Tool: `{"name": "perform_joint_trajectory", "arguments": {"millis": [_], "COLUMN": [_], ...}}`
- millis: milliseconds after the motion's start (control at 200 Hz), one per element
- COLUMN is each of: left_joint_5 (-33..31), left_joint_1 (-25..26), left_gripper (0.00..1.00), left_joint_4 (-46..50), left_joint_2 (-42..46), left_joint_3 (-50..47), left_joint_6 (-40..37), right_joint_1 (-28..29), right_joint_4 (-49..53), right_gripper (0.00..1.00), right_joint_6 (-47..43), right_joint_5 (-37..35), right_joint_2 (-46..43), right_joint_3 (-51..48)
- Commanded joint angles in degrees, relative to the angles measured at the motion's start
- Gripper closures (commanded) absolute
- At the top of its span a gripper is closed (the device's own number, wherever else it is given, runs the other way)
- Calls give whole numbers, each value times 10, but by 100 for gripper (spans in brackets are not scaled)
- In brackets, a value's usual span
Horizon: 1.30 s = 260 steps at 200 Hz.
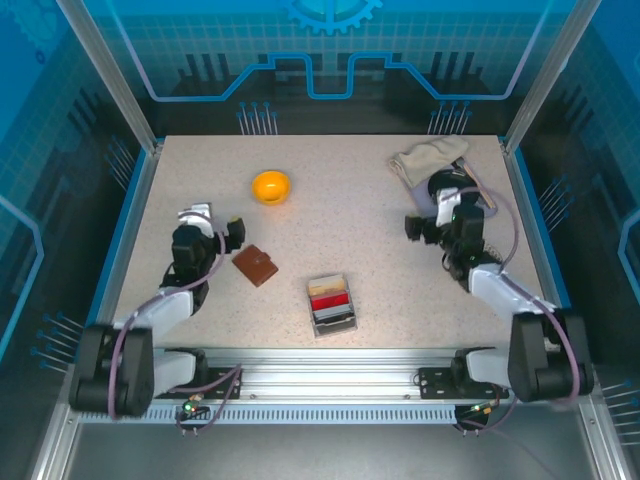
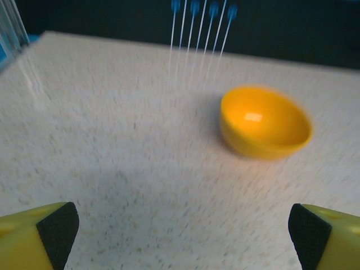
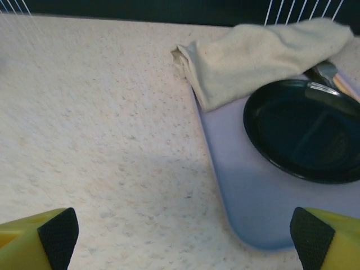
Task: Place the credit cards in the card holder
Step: Move the storage box to the center of the table.
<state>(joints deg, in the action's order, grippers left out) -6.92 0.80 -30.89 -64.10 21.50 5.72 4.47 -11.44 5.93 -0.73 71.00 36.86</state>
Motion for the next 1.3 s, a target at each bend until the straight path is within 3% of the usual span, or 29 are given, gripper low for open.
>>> {"name": "perform_joint_trajectory", "arguments": {"millis": [0,85,160,280,380,605,735,855,1145,1295], "left_joint_5": [-33,-52,54,200,254,237,237,227,229,221], "left_joint_1": [-6,-7,-6,-5,6,55,60,61,68,69], "left_gripper": [1,1,1,1,1,1,1,1,1,1], "left_joint_4": [169,324,354,408,436,456,442,445,456,471], "left_joint_2": [107,172,200,202,192,173,170,152,95,75], "left_joint_3": [43,84,91,94,77,42,36,46,85,102], "left_joint_6": [123,254,260,299,311,322,335,331,319,311], "right_joint_1": [-3,8,55,161,243,402,466,522,591,621], "right_joint_4": [305,322,345,396,413,406,337,276,194,231], "right_gripper": [0,0,1,1,1,2,5,6,7,8], "right_joint_6": [127,132,136,147,164,208,253,282,307,300], "right_joint_5": [127,328,381,316,270,221,265,257,188,114], "right_joint_2": [-31,-39,-61,-102,-130,-137,-136,-116,21,95], "right_joint_3": [118,118,107,83,45,-31,-66,-71,-15,47]}}
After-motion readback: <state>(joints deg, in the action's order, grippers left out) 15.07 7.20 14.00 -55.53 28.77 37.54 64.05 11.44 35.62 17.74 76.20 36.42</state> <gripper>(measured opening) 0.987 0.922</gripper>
